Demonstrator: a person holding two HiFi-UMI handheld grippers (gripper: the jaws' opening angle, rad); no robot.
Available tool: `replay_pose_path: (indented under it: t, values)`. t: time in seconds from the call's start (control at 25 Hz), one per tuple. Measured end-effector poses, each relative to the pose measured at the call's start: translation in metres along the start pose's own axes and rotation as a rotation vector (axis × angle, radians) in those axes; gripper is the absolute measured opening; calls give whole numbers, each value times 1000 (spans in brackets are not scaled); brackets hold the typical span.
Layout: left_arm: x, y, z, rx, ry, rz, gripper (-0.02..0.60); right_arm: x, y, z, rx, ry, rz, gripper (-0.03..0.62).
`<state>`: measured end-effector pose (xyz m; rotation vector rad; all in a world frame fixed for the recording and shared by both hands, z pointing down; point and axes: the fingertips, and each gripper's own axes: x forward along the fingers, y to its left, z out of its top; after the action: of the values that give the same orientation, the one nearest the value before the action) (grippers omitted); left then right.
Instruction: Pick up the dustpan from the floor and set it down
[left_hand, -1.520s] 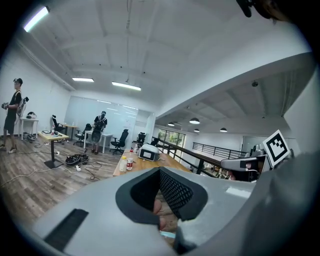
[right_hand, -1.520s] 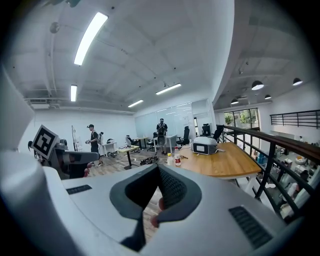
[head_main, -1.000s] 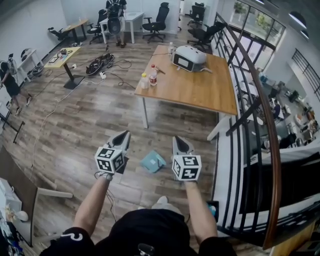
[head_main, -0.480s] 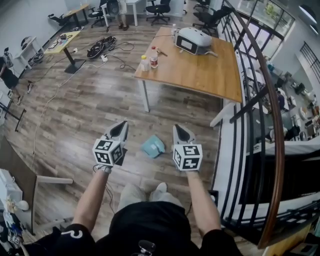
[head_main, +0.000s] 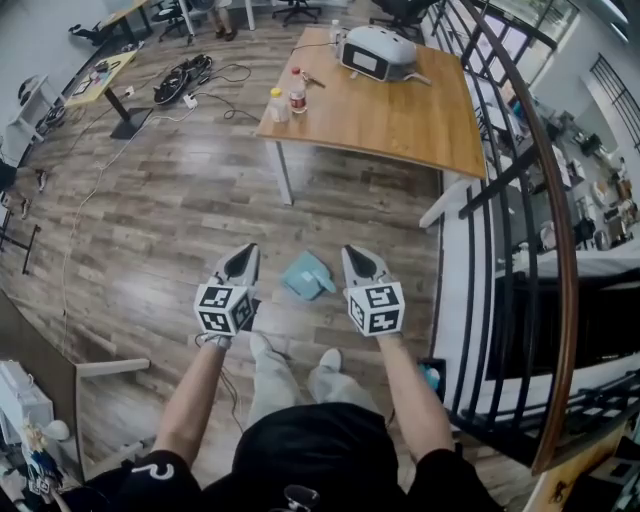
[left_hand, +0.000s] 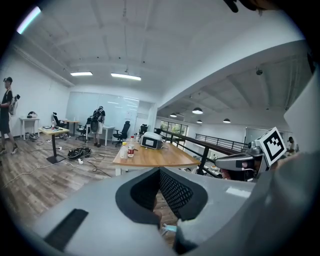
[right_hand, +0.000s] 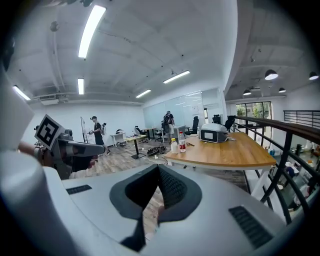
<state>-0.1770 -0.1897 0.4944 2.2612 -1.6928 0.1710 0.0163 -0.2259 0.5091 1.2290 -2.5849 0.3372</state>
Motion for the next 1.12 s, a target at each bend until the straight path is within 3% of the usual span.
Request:
replay_pose_path:
  t: [0.32,0.76,0.88,1.12]
  values:
    - [21,33,-43,-13,22,-44,-3,44,9,-50,31,59,17,-6]
    - [49,52,-124,27,80,-57,-3,76,13,-135,34,160,9,-1]
    - [50,64,-142,9,83,-42,-3,88,21,-156,34,169,28,77]
    - [58,77,-177,-35,96,-33,-3,107,26,-195,8,207,74,132]
